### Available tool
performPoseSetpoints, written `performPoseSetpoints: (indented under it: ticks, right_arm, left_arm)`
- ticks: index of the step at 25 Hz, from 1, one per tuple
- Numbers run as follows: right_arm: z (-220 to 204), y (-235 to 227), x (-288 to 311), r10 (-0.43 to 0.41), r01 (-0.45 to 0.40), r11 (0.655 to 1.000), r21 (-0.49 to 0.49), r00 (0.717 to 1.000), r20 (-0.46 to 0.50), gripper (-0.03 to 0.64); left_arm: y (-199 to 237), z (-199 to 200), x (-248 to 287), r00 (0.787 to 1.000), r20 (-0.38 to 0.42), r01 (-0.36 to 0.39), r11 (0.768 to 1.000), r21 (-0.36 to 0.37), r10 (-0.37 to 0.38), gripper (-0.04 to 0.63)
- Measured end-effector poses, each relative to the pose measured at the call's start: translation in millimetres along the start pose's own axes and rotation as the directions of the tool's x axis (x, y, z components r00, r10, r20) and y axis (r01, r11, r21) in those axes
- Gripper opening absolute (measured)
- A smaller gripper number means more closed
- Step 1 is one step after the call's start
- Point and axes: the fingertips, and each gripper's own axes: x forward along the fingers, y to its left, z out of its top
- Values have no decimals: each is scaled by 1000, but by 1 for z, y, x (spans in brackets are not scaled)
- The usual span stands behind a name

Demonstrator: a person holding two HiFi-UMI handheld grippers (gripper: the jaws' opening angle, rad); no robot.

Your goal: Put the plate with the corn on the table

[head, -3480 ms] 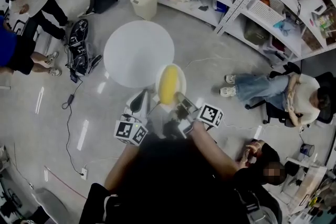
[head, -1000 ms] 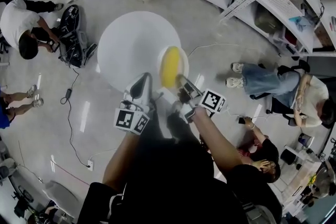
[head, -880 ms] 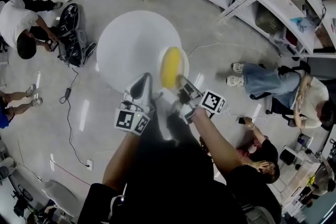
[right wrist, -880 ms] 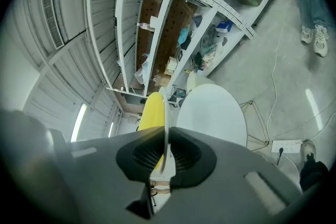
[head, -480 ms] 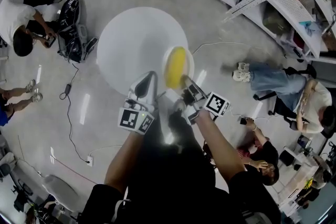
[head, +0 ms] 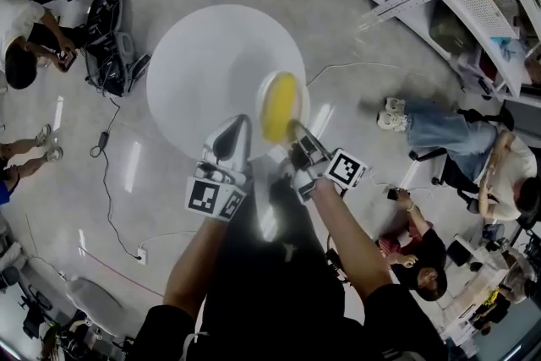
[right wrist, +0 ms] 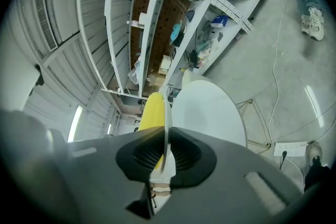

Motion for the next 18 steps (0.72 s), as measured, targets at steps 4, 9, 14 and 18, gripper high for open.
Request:
performPoseSetpoints:
  ticks: [4,9,14,18]
  right_arm:
    - [-1,-10,9,-1,1,1000,1,1000,-1,35]
    - [2,-27,21,-9,9,1000,2,1000,-4,37]
    - [-1,-47,29,-26,26,1000,15,1000,-12,37]
    - [-4,-56,37,-28,29,999,25,999,-18,37]
  left_arm:
    - [9,-6,5,1000,-2,-1,1000,-5,1,3]
    - [22,-14,14,1000,2,-5,1000,-8,5,3]
    - [32,-27,18,1000,-5,-12,1000,-17,12,3]
    - [40,-36,20,1000,-9,-17,999,-28,17,3]
